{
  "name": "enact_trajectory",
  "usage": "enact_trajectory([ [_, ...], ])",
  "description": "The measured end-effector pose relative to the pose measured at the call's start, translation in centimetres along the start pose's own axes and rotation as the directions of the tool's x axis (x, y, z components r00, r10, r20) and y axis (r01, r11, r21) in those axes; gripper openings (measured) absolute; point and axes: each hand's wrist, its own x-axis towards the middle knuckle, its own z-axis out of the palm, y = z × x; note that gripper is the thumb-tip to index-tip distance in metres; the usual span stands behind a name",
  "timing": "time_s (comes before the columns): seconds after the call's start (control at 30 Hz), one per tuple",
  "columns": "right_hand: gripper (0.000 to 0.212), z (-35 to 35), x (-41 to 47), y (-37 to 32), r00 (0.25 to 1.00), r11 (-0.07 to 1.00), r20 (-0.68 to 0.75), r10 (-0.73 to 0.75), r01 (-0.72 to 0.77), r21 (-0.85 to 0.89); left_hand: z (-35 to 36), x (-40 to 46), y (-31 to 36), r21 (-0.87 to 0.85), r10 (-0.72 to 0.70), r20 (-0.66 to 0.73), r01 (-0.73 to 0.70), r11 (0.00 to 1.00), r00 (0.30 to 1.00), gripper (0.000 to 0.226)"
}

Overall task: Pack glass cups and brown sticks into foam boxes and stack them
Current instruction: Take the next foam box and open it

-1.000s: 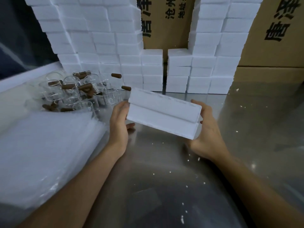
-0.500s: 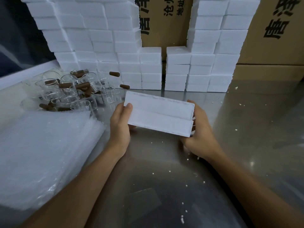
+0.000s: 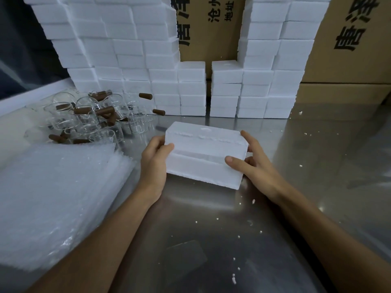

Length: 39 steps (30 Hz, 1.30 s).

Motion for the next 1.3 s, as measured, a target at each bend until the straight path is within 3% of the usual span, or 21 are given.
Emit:
enact_trajectory([
  [0.23,0.083,-0.1,-0.1,0.2,0.998,0.999,-0.042,-0.049,0.048,-0.010,-1.3,-0.5,0.7,-0.067,-0.065,0.089,0.071,0.995,0.994,0.017],
  [0.43,0.066,0.1,-0.4,0.1,0.996,0.996,-0.006,-0.087,0.087,-0.001,-2.2,-1.0,1.2,-0.127,-0.114,0.018,0.115,0.985,0.993,0.020],
  [0.63,0.065,0.1,-0.3,0.1,0.997,0.996,-0.020,-0.070,0.071,0.060,-1.6,-1.3,1.3,-0.015,-0.071,0.032,0.072,0.997,0.997,0.025],
  [0.8,0.059,0.4,-0.5,-0.3,0.998,0.998,0.012,-0.054,0.054,0.016,-1.3,-1.1,1.1,0.073,-0.038,-0.107,0.046,0.996,0.993,0.021],
  [1.0,0.050,0.5,-0.3,-0.3,1.000,1.000,-0.008,0.013,-0.013,0.006,-1.6,-0.9,0.2,0.329,0.065,-0.233,0.016,0.944,0.970,0.051],
  [1.3,0.026,0.9,0.1,0.3,0.989,0.994,-0.129,0.066,-0.077,-0.079,-1.7,-0.7,0.1,0.505,0.098,-0.224,0.030,0.863,0.970,0.054],
])
